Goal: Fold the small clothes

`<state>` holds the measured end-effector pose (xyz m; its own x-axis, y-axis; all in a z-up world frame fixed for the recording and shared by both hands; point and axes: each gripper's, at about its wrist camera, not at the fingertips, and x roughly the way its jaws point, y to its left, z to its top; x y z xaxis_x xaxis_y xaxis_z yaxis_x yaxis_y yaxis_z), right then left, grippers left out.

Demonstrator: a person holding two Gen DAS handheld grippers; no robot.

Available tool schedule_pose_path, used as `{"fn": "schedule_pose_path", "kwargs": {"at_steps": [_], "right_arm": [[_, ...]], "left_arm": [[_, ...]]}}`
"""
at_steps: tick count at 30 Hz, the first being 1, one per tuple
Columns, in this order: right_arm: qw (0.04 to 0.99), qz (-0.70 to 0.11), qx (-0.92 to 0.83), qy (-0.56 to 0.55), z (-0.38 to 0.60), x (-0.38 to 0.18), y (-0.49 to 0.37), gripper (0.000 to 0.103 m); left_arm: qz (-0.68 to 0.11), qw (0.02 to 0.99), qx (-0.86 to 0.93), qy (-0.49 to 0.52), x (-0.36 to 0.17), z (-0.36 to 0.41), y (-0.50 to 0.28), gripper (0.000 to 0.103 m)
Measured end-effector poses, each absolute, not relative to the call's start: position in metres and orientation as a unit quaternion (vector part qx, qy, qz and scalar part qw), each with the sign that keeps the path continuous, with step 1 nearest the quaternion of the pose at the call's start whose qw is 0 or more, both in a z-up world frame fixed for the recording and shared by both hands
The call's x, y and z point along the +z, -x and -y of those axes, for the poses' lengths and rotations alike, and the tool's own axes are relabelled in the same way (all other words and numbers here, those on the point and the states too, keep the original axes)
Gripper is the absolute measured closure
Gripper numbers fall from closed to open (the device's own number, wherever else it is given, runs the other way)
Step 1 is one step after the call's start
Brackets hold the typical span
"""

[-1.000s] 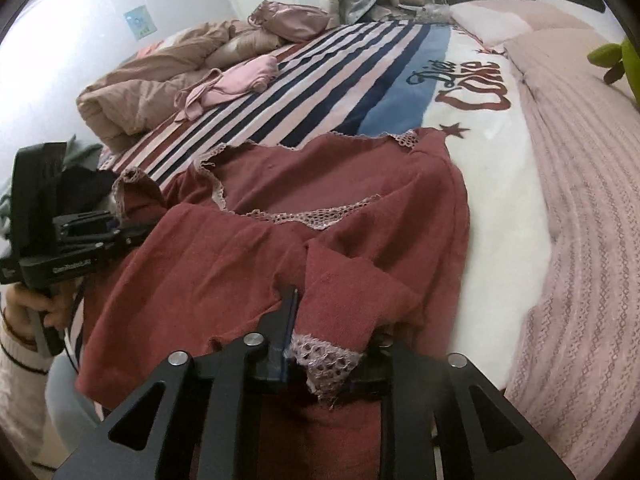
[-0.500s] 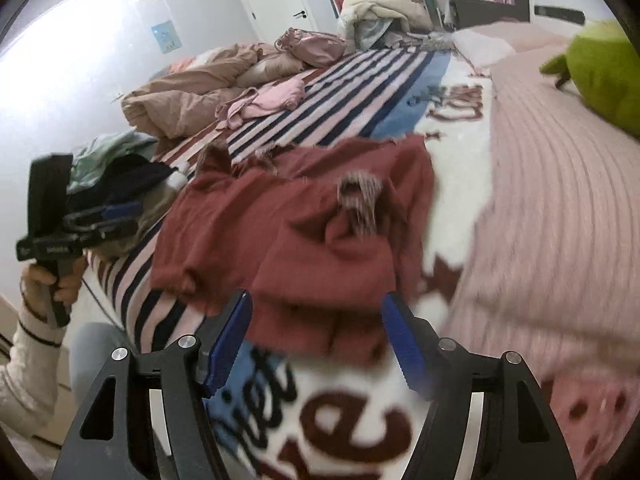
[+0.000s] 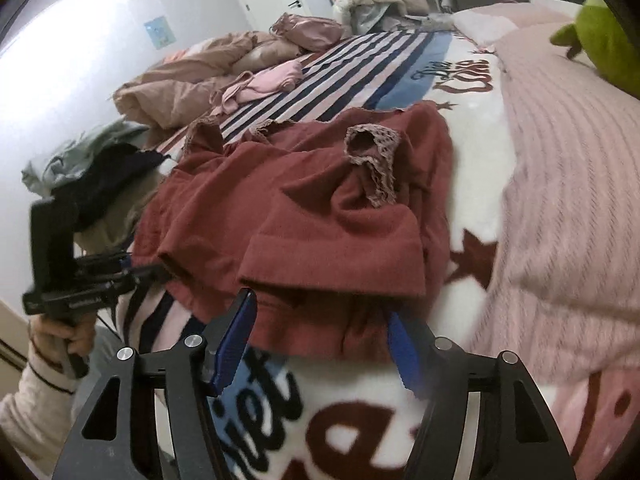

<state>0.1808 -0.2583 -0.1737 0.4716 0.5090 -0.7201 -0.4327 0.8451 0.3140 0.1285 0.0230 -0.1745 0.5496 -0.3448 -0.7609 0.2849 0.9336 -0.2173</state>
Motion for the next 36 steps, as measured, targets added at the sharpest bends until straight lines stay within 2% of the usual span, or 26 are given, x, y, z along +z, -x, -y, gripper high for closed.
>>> {"fn": "schedule_pose_path", "kwargs": {"at_steps": [3,5,6,7,8,9,12,17,22,28,30,31,32,34,36], "right_arm": [[0.863,-0.426,0.268,-0.047,0.256,-0.170,-0.192,0.048],[0.865,-0.418,0.273,-0.053,0.255,-0.163,-0.197,0.049],[0.866,-0.413,0.276,-0.053,0.255,-0.160,-0.200,0.054],[0.869,-0.408,0.276,-0.045,0.254,-0.157,-0.201,0.075],[0.872,-0.406,0.270,-0.036,0.252,-0.155,-0.204,0.092],[0.875,-0.406,0.263,-0.032,0.252,-0.153,-0.208,0.101],[0.879,-0.395,0.264,-0.034,0.252,-0.142,-0.225,0.101],[0.894,-0.378,0.241,-0.025,0.252,-0.115,-0.264,0.101],[0.901,-0.389,0.192,-0.014,0.254,-0.102,-0.319,0.101],[0.898,-0.413,0.151,-0.002,0.260,-0.115,-0.373,0.101],[0.897,-0.416,0.151,-0.005,0.263,-0.118,-0.376,0.101],[0.896,-0.417,0.152,-0.006,0.265,-0.118,-0.376,0.099],[0.895,-0.418,0.154,-0.008,0.268,-0.119,-0.373,0.095],[0.895,-0.417,0.156,-0.015,0.273,-0.119,-0.365,0.071],[0.896,-0.411,0.165,-0.018,0.275,-0.116,-0.352,0.067]], "left_arm": [[-0.424,0.888,-0.178,0.007,-0.155,-0.022,-0.123,0.099],[-0.413,0.892,-0.184,0.006,-0.141,-0.025,-0.119,0.099],[-0.402,0.895,-0.192,0.009,-0.130,-0.028,-0.118,0.099],[-0.395,0.897,-0.197,0.010,-0.124,-0.030,-0.118,0.100],[-0.388,0.900,-0.199,0.011,-0.116,-0.032,-0.120,0.100],[-0.377,0.905,-0.197,0.014,-0.107,-0.034,-0.123,0.100],[-0.345,0.920,-0.188,0.022,-0.081,-0.041,-0.143,0.100],[-0.339,0.925,-0.170,0.017,-0.068,-0.044,-0.203,0.100],[-0.362,0.919,-0.151,0.030,-0.082,-0.048,-0.279,0.100],[-0.390,0.909,-0.132,0.062,-0.114,-0.063,-0.340,0.097],[-0.396,0.907,-0.127,0.071,-0.122,-0.066,-0.353,0.078],[-0.399,0.906,-0.121,0.073,-0.126,-0.069,-0.358,0.055],[-0.400,0.907,-0.114,0.074,-0.127,-0.071,-0.360,0.041],[-0.401,0.905,-0.116,0.077,-0.128,-0.076,-0.358,0.038],[-0.404,0.902,-0.129,0.084,-0.124,-0.080,-0.343,0.034]]}}
